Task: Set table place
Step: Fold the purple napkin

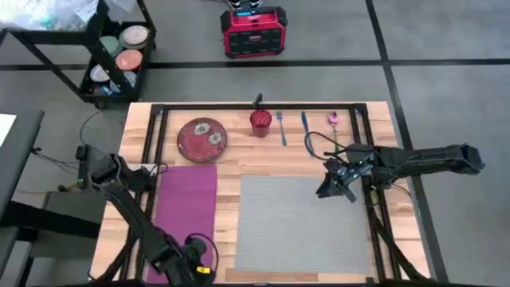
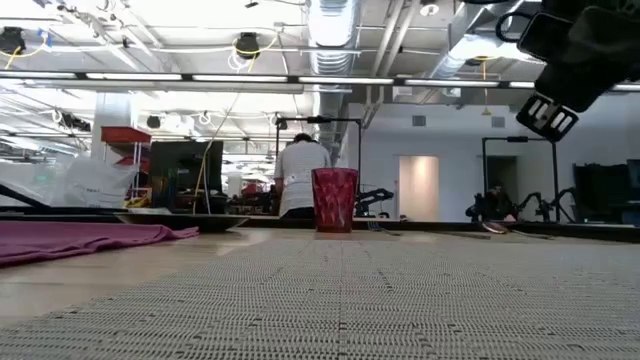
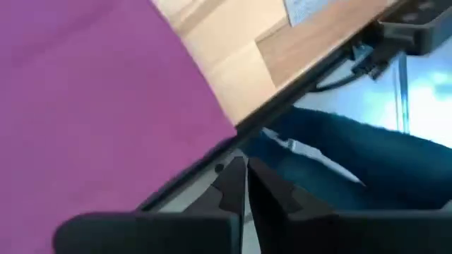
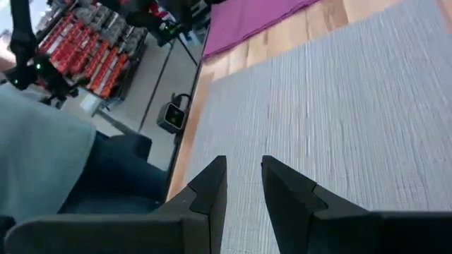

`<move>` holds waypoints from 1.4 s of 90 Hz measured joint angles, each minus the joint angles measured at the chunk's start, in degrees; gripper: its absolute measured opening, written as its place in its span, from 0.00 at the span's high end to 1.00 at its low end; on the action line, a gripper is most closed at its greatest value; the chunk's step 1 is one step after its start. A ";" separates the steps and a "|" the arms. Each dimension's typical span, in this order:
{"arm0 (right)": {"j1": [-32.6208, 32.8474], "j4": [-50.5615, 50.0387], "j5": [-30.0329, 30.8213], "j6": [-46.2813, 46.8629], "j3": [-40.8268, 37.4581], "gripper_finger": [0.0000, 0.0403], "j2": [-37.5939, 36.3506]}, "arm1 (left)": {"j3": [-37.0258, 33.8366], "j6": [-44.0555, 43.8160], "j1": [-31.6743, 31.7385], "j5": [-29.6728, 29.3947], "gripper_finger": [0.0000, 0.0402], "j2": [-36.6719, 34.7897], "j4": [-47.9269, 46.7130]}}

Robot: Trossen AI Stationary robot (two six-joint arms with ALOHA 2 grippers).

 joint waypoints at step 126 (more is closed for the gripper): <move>12.53 -1.30 -7.02 -3.78 0.02 0.80 1.85 | 26.25 -20.98 6.52 8.95 0.91 20.25 -25.78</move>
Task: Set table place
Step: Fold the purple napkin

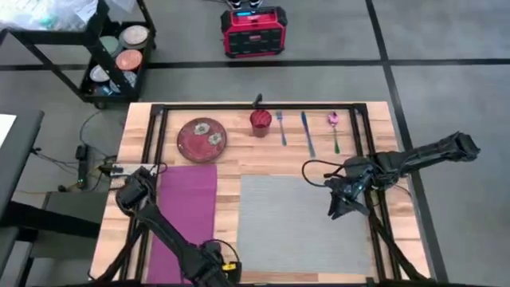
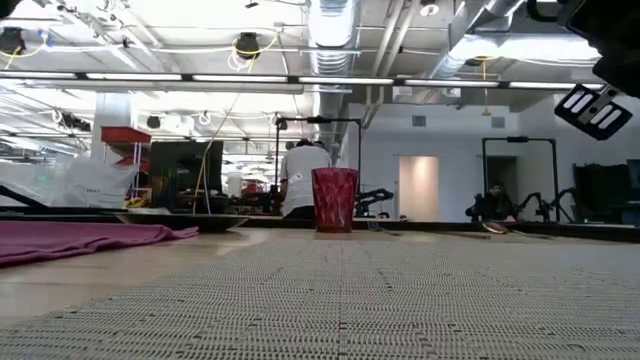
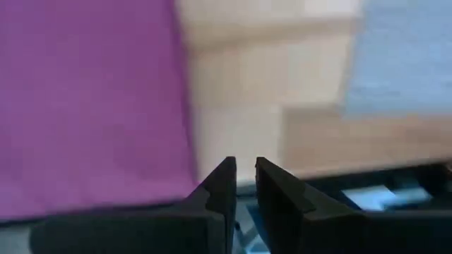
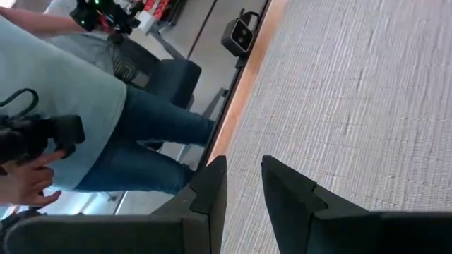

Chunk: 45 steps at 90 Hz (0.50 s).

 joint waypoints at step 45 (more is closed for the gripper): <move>-0.02 -1.11 -2.30 -0.19 0.00 0.80 0.00 | 6.58 -0.98 0.04 1.72 0.91 3.94 -6.01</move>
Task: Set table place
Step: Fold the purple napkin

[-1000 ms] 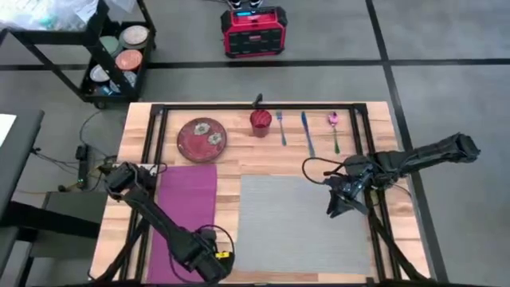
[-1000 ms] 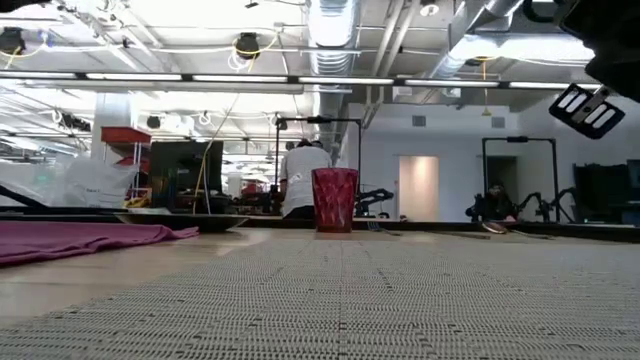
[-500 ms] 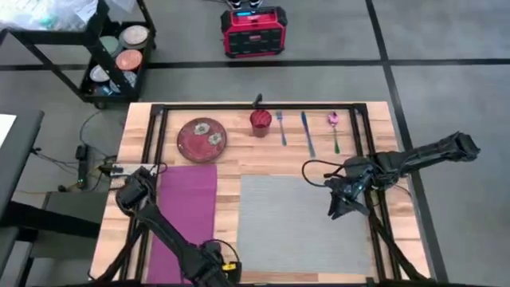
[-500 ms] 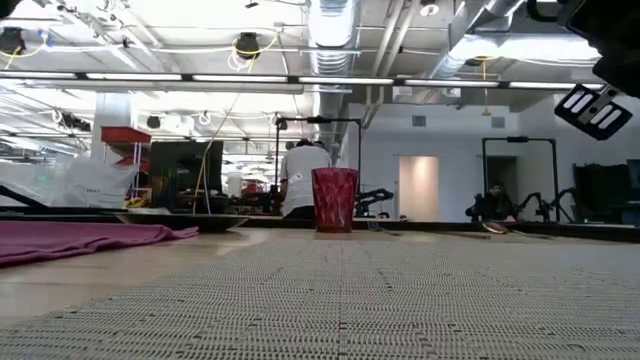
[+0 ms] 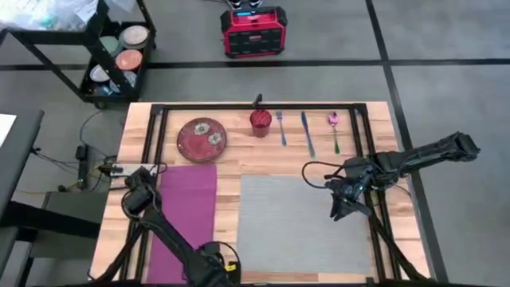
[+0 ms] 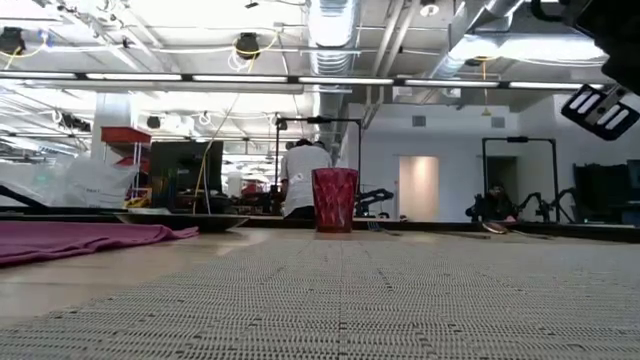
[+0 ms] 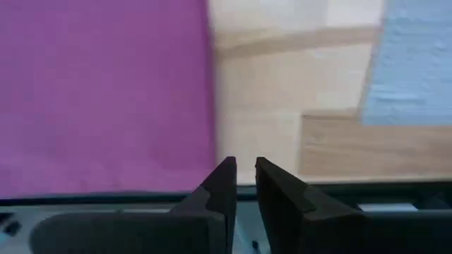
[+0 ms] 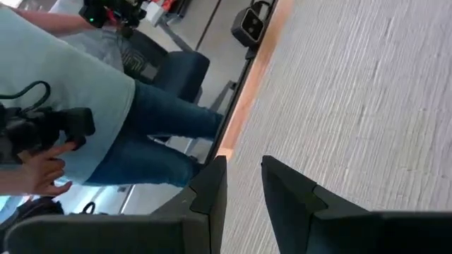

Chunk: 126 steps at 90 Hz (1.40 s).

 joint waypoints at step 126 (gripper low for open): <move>-0.03 -0.83 -1.68 2.21 0.04 0.80 0.00 | 0.80 9.13 1.10 9.72 1.00 6.92 -2.85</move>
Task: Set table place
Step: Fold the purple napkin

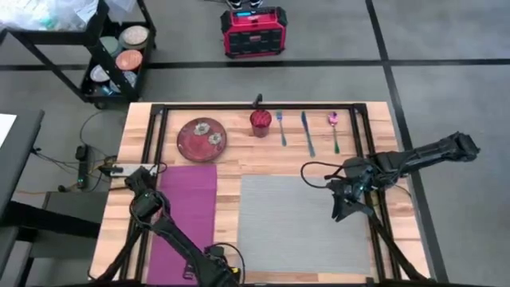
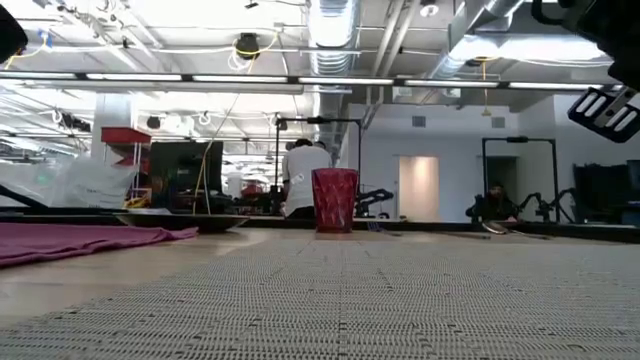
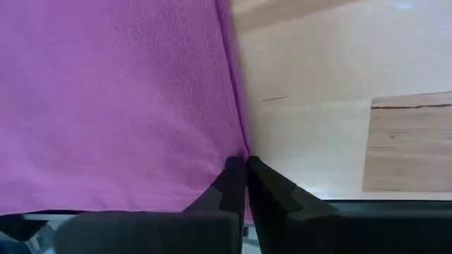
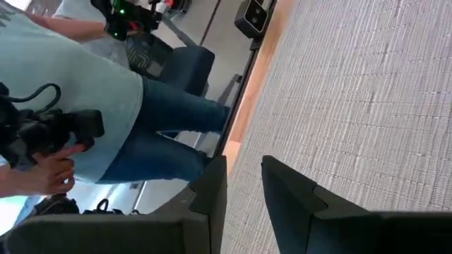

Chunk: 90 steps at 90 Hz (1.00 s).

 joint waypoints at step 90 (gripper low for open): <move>0.05 0.09 -5.68 -2.19 -0.07 0.79 -0.07 | 12.33 7.37 0.09 -6.49 0.87 -0.57 -4.07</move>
